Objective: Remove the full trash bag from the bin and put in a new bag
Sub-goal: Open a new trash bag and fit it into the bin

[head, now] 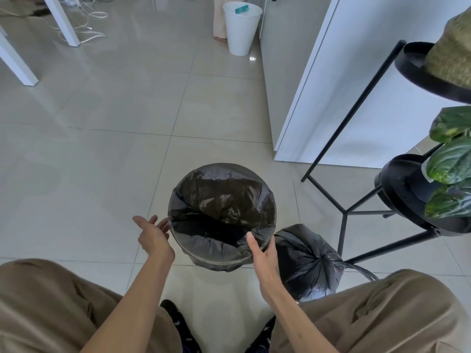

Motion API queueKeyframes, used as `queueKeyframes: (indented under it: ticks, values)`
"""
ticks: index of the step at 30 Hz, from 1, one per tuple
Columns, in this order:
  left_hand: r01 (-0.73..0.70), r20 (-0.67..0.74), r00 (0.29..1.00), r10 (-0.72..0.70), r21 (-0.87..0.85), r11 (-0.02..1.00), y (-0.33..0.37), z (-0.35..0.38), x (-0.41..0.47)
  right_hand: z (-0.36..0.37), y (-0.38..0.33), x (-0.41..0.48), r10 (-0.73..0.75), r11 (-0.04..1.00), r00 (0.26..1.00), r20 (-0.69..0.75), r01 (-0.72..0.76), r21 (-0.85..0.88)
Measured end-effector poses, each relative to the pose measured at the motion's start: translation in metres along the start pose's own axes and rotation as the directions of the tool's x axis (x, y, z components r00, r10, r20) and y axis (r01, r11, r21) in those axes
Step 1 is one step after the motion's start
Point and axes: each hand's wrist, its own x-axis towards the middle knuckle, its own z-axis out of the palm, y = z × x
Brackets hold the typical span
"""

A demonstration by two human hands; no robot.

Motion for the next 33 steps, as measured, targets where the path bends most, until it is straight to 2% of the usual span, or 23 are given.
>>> queueKeyframes:
  ticks: [4, 6, 9, 11, 12, 15, 17, 21, 24, 27, 29, 31, 33]
  values:
    - [-0.014, 0.068, 0.998, 0.013, 0.000, 1.000, -0.010, -0.018, -0.016, 0.015, 0.006, -0.026, 0.016, 0.998, 0.998, -0.068, -0.020, -0.059]
    - [-0.014, 0.063, 0.998, 0.013, 0.003, 1.000, -0.012, -0.020, -0.026, 0.017, 0.011, -0.030, 0.028, 0.993, 0.987, -0.159, -0.045, -0.106]
    - [-0.017, 0.064, 0.998, 0.020, -0.054, 0.998, -0.013, -0.024, -0.039, 0.010, -0.001, -0.018, -0.041, 0.989, 0.946, -0.323, -0.008, -0.147]
    - [-0.011, 0.094, 0.995, 0.020, -0.095, 0.995, -0.014, -0.025, -0.043, 0.003, -0.022, 0.001, -0.068, 0.989, 0.958, -0.278, 0.029, -0.142]
    - [0.003, 0.118, 0.993, 0.011, -0.115, 0.993, -0.015, -0.025, -0.042, 0.000, -0.032, 0.013, -0.088, 0.984, 0.973, -0.211, 0.052, -0.172]
    - [0.062, 0.211, 0.977, -0.029, -0.152, 0.986, -0.011, -0.020, -0.034, 0.003, -0.058, 0.049, -0.193, 0.895, 0.980, 0.044, 0.194, -0.401]
    - [0.080, 0.249, 0.968, -0.038, -0.159, 0.984, -0.008, -0.015, -0.023, 0.009, -0.065, 0.069, -0.178, 0.861, 0.974, 0.137, 0.222, -0.457]
    - [0.153, 0.319, 0.943, -0.094, -0.165, 0.974, 0.003, -0.003, -0.003, 0.011, -0.055, 0.084, -0.028, 0.960, 0.995, 0.100, 0.055, -0.276]
    - [0.201, 0.379, 0.916, -0.134, -0.143, 0.969, 0.012, 0.004, 0.008, 0.004, -0.036, 0.074, 0.052, 0.987, 0.993, 0.102, -0.035, -0.158]
    - [0.182, 0.430, 0.891, -0.144, -0.047, 0.982, 0.019, 0.010, 0.019, -0.004, -0.033, 0.067, 0.069, 0.987, 0.994, 0.085, -0.055, -0.152]
    - [0.128, 0.392, 0.910, -0.132, 0.036, 0.991, 0.022, 0.012, 0.027, -0.006, -0.044, 0.069, 0.008, 0.971, 0.999, -0.040, -0.017, -0.240]
    - [0.033, 0.274, 0.960, -0.055, 0.082, 0.996, 0.028, 0.012, 0.031, -0.003, -0.058, 0.077, -0.124, 0.927, 0.978, -0.168, 0.054, -0.370]
    - [-0.063, 0.165, 0.985, 0.049, 0.081, 0.995, 0.036, 0.009, 0.030, 0.003, -0.071, 0.086, -0.230, 0.887, 0.967, -0.109, 0.163, -0.432]
